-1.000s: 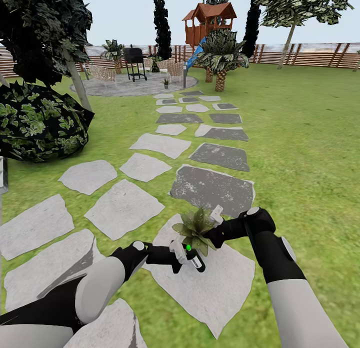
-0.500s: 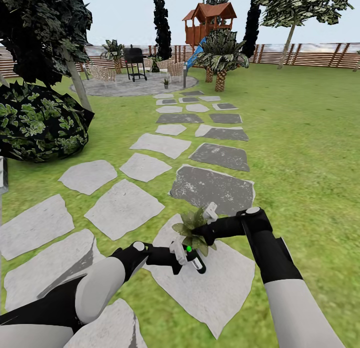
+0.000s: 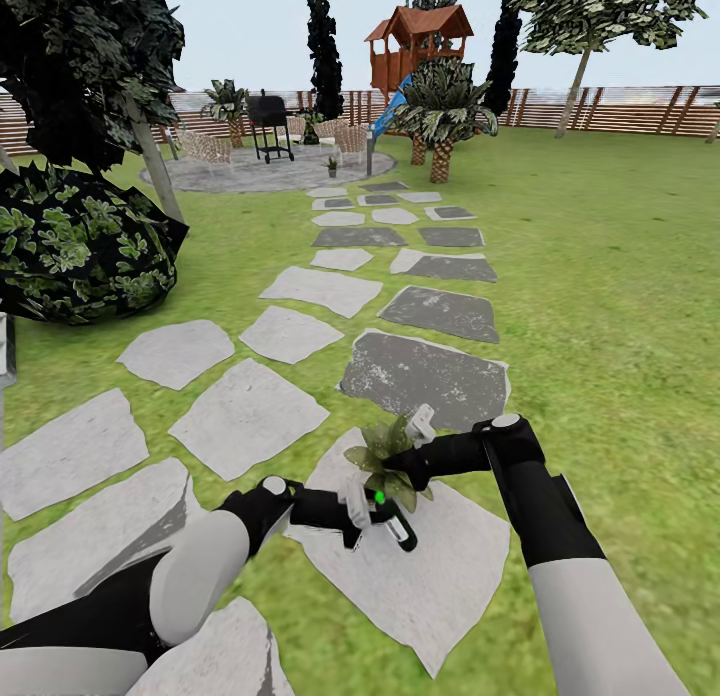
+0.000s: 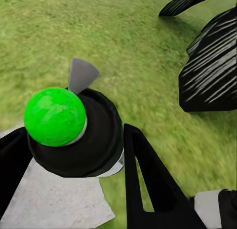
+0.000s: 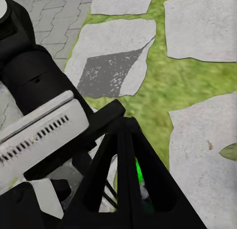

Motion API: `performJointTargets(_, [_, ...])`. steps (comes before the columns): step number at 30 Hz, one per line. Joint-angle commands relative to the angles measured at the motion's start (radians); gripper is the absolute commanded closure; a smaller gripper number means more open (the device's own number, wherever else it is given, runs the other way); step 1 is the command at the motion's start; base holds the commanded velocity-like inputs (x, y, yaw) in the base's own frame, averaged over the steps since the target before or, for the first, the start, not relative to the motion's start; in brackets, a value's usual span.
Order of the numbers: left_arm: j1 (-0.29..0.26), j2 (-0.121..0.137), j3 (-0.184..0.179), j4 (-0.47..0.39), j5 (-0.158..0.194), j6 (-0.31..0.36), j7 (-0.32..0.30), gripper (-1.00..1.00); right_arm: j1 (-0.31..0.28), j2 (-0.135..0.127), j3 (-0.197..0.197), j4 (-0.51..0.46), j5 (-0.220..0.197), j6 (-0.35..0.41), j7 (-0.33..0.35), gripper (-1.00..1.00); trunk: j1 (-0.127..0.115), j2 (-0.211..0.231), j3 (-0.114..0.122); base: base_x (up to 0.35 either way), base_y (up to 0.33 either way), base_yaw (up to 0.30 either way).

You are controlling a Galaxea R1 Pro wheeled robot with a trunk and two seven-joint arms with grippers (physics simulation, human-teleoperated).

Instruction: Pick up the pesticide atomizer in the garden and spray insectifuge to fully cover both potted plants in the garden.

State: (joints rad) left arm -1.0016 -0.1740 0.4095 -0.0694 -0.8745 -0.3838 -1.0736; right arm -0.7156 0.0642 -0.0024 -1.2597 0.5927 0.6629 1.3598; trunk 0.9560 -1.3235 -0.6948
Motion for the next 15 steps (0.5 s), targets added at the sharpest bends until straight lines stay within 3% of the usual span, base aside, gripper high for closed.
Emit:
performJointTargets(1, [0.000, 0.000, 0.006, -0.014, -0.011, -0.004, -0.004, 1.00, -0.001, 0.000, -0.001, -0.001, 0.007, 0.009, 0.007, 1.00, 0.000, 0.000, -0.001, 0.000, 0.000, 0.000])
performJointTargets(5, [-0.002, 0.000, 0.006, -0.074, -0.009, 0.003, -0.009, 1.00, -0.001, 0.001, -0.001, -0.001, 0.007, 0.009, 0.006, 1.00, 0.000, 0.000, -0.001, 0.000, 0.000, 0.000])
performJointTargets(15, [-0.004, 0.000, 0.008, -0.084, -0.011, 0.046, -0.038, 1.00, -0.001, 0.001, 0.000, -0.001, 0.010, -0.002, 0.004, 1.00, 0.000, 0.000, -0.001, 0.000, 0.000, 0.000])
